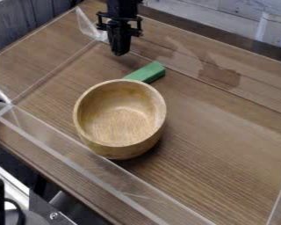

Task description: Remove the green block from inside the brown bowl and put it on the table

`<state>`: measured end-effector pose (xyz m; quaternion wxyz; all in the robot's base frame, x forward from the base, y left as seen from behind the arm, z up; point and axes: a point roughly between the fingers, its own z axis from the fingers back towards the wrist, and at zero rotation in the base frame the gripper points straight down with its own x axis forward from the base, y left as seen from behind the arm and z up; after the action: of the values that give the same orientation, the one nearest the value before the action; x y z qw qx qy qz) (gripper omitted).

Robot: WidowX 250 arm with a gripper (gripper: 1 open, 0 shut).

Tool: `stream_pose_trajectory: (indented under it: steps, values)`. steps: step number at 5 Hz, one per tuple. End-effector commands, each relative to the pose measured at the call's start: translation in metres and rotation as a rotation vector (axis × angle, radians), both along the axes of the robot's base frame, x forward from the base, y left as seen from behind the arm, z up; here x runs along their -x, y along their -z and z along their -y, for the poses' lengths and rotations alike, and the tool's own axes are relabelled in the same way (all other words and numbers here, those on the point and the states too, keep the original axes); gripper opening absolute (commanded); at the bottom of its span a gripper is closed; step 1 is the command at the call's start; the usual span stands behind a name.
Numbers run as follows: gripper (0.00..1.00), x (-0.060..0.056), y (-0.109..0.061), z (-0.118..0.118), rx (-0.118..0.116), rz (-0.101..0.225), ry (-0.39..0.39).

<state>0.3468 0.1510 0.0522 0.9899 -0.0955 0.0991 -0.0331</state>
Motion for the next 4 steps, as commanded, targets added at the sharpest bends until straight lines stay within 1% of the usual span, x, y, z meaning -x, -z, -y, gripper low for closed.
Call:
stream_pose_trajectory:
  steps: [1, 2, 3, 4]
  values:
    - [0.0, -0.003, -0.009, -0.003, -0.015, 0.057, 0.001]
    - [1.0, -0.001, -0.003, -0.002, -0.008, 0.064, 0.0]
    - [1.0, 0.001, -0.012, 0.001, -0.016, 0.073, 0.016]
    - [1.0, 0.003, -0.03, 0.005, -0.027, 0.101, 0.025]
